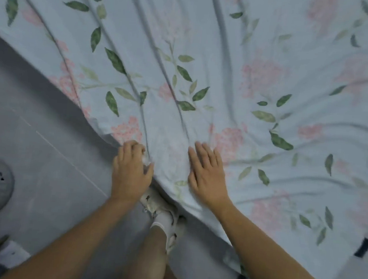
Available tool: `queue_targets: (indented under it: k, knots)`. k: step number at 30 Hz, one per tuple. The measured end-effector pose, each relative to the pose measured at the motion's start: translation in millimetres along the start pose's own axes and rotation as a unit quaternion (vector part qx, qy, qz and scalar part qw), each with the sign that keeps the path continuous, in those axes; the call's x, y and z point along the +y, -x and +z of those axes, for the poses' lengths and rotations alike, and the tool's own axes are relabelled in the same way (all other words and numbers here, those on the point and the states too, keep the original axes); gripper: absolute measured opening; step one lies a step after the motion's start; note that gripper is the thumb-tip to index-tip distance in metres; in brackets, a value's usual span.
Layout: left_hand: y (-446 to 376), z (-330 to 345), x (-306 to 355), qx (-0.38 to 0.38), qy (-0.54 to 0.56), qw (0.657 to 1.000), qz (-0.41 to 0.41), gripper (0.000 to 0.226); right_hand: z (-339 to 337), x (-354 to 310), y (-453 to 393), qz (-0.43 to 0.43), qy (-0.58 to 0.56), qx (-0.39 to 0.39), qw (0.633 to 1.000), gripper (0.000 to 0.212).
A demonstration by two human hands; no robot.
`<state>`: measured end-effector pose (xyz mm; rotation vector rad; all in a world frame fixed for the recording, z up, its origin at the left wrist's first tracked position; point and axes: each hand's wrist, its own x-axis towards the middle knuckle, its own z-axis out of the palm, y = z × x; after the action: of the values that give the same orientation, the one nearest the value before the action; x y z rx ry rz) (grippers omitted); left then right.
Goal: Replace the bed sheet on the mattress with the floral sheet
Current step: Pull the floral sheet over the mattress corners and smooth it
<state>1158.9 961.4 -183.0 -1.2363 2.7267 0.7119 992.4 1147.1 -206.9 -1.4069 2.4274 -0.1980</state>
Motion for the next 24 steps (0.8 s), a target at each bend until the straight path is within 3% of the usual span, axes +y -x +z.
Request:
queue_targets:
  k: [3, 6, 10, 14, 18, 21, 24]
  knots:
    - [5, 4, -3, -0.135, -0.052, 0.981, 0.131, 0.073, 4, 1, 96, 0.055, -0.039, -0.033, 0.997, 0.069]
    - [4, 3, -12, -0.167, -0.107, 0.965, 0.169, 0.083, 10, -12, 149, 0.098, -0.039, -0.044, 0.994, 0.065]
    - [-7, -1, -19, -0.114, -0.187, 0.938, 0.27, 0.046, 23, -22, 146, 0.168, -0.031, -0.003, 0.985, 0.032]
    - [-30, -6, -23, -0.095, -0.179, 0.901, 0.383, 0.036, 34, -23, 147, 0.205, -0.038, 0.072, 0.975, 0.031]
    - [-11, -21, -43, -0.159, -0.203, 0.887, 0.384, 0.038, 47, -54, 169, 0.294, -0.063, 0.082, 0.95, 0.033]
    - [11, -27, -63, -0.216, -0.229, 0.876, 0.365, 0.051, 54, -85, 180, 0.299, -0.091, 0.082, 0.947, 0.036]
    - [19, -33, -54, -0.218, -0.255, 0.871, 0.359, 0.043, 45, -80, 188, 0.314, -0.111, 0.11, 0.937, 0.022]
